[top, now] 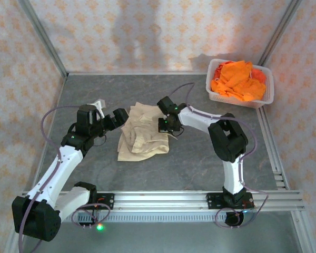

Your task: Fold and stack the shorts

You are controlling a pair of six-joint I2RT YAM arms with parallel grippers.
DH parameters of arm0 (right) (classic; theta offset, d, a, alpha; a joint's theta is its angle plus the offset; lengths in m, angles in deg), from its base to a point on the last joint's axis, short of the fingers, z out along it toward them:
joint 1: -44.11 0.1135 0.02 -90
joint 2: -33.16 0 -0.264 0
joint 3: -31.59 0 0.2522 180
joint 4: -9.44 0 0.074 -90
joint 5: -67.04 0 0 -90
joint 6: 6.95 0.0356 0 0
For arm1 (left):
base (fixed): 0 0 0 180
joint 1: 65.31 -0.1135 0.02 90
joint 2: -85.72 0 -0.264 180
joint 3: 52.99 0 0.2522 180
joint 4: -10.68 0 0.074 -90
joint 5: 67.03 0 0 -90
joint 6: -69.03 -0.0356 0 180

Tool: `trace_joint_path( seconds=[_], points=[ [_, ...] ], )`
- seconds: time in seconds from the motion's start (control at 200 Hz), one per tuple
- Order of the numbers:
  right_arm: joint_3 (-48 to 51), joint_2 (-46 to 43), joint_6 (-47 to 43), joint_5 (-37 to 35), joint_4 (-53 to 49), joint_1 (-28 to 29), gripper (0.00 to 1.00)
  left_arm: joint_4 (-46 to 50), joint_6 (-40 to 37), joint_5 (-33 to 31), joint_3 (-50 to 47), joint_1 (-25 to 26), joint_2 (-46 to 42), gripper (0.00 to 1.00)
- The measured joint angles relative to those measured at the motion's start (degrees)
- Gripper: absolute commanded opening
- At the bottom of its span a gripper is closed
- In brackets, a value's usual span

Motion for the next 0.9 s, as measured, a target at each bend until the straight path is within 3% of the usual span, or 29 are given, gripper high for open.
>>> trace_joint_path(
  seconds=[0.17, 0.405, 0.651, 0.901],
  points=[
    [1.2, -3.0, -7.1, -10.3, -8.4, -5.3, 0.00, 0.0, 0.0, 0.0, -0.2, 0.0, 0.0, 1.00],
    [7.2, -10.7, -18.3, -30.4, -16.7, -18.3, 0.01, 0.0, 0.0, 0.0, -0.5, 0.0, 0.0, 1.00],
    [14.5, -18.2, -30.9, -43.7, -15.2, -29.4, 0.00, 0.0, -0.1, 0.0, -0.5, 0.0, 0.9, 1.00],
    [16.4, -22.4, -36.6, -50.1, -9.8, -38.9, 0.05, 1.0, -0.9, 0.0, -0.5, 0.0, 1.2, 1.00]
  ],
)
